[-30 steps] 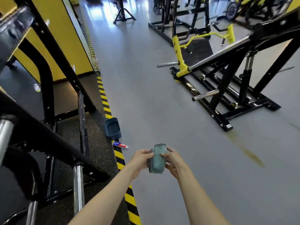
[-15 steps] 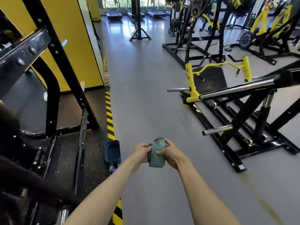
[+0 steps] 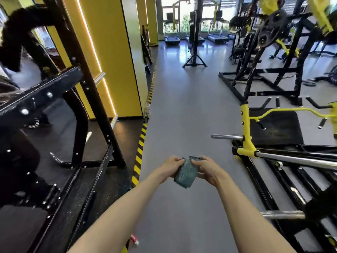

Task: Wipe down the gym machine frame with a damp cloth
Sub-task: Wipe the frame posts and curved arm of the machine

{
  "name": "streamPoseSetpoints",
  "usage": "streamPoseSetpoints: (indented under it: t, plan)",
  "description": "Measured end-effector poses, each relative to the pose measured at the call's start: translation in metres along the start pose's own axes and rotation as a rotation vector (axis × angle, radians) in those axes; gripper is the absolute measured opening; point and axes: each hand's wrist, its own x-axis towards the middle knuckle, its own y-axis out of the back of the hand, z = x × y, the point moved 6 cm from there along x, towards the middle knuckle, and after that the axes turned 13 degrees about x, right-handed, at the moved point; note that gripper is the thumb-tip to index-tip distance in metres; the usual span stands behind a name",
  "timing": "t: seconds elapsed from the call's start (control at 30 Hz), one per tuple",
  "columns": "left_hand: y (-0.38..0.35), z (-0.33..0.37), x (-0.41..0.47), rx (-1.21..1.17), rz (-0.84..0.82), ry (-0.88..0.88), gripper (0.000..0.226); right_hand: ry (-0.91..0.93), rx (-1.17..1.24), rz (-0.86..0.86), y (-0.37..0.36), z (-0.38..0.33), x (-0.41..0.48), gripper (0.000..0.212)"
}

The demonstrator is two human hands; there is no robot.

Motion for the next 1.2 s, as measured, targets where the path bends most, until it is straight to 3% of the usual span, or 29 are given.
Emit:
streamPoseSetpoints:
  t: [0.17, 0.27, 0.4, 0.6, 0.7, 0.93, 1.07, 1.2]
  plan:
    - [0.026, 0.047, 0.059, -0.019, 0.091, 0.014, 0.020, -0.028, -0.177, -0.136, 0.001, -0.076, 0.069, 0.021]
    - [0.051, 0.049, 0.097, -0.017, 0.126, 0.059, 0.019, -0.059, -0.332, -0.214, -0.016, -0.096, 0.113, 0.012]
    - [0.092, 0.045, 0.150, -0.102, 0.193, 0.121, 0.017, -0.052, -0.361, -0.294, -0.046, -0.123, 0.172, 0.010]
    - [0.159, 0.050, 0.251, -0.330, 0.098, 0.100, 0.022, -0.017, -0.388, -0.376, -0.099, -0.184, 0.282, 0.007]
    - [0.195, 0.066, 0.312, -0.352, 0.029, 0.094, 0.038, -0.008, -0.385, -0.369, -0.118, -0.228, 0.336, 0.018]
    - [0.241, 0.134, 0.448, -0.317, 0.021, 0.022, 0.039, 0.022, -0.371, -0.330, -0.127, -0.326, 0.456, 0.048]
    - [0.279, 0.153, 0.520, -0.356, 0.222, 0.003, 0.048, 0.013, -0.326, -0.389, -0.145, -0.370, 0.531, 0.058]
    - [0.331, 0.152, 0.554, -0.416, 0.387, 0.062, 0.065, -0.057, -0.371, -0.566, -0.193, -0.400, 0.589, 0.058]
